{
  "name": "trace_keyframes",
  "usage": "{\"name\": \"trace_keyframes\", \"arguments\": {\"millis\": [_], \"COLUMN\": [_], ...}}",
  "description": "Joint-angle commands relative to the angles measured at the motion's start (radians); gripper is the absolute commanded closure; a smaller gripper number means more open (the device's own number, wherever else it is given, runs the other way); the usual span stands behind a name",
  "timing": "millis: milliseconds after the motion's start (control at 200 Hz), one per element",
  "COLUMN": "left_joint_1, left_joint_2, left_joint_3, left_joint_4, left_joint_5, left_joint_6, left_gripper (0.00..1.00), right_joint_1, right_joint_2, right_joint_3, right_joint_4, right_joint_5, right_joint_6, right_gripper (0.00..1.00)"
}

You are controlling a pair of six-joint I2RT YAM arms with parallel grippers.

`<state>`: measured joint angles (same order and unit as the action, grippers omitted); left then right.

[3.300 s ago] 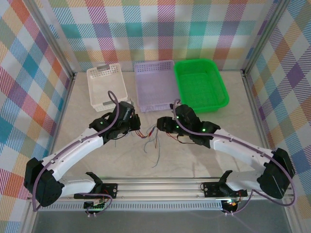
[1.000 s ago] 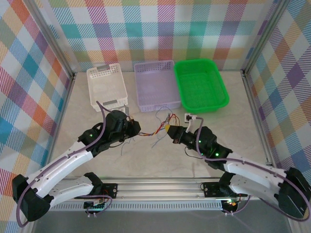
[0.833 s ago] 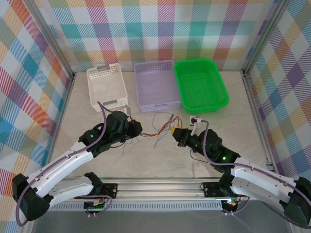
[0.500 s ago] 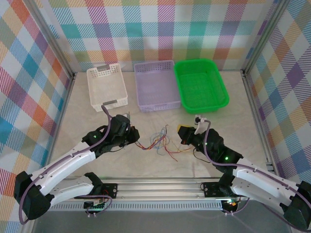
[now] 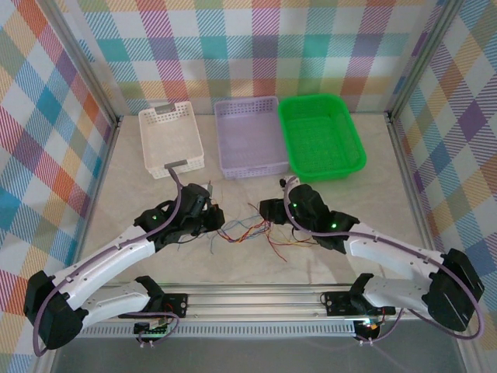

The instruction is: Untangle the cables

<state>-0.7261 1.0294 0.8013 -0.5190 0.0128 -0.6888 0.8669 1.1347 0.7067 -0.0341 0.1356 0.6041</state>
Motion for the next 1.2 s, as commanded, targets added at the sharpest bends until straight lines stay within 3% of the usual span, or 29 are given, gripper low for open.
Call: {"name": "trace_keyframes", "arguments": {"millis": [0,420,645,765,960,1195], "left_joint_1": [0.005,0.006,0.005,0.006,0.008,0.01], "left_joint_2": [-0.012,-0.067,-0.074,-0.067,0.033,0.113], "left_joint_3": [0.035,0.036,0.016,0.013,0.095,0.172], "left_joint_4": [-0.008,-0.004,-0.005,-0.014,-0.08,-0.069], "left_joint_5": [0.014,0.024,-0.004,-0.033,-0.032,-0.034], "left_joint_6": [0.051,0.111,0.112,0.092,0.085,0.099], "left_gripper": [1.0,1.0,1.0,1.0,1.0,1.0], "right_joint_1": [0.0,-0.012,-0.017,-0.017,-0.016,-0.017], "right_joint_2": [0.017,0.218,0.288,0.271,0.192,0.129], "right_joint_3": [0.011,0.03,0.027,-0.026,-0.088,-0.128], "right_joint_4": [0.019,-0.064,0.066,0.166,0.196,0.249], "right_joint_5": [-0.06,-0.034,-0.19,-0.295,-0.323,-0.366], "right_joint_6": [-0.077,0.008,0.018,0.007,-0.082,-0.212], "right_gripper": [0.44,0.43,0.51,0.48,0.4,0.36]}}
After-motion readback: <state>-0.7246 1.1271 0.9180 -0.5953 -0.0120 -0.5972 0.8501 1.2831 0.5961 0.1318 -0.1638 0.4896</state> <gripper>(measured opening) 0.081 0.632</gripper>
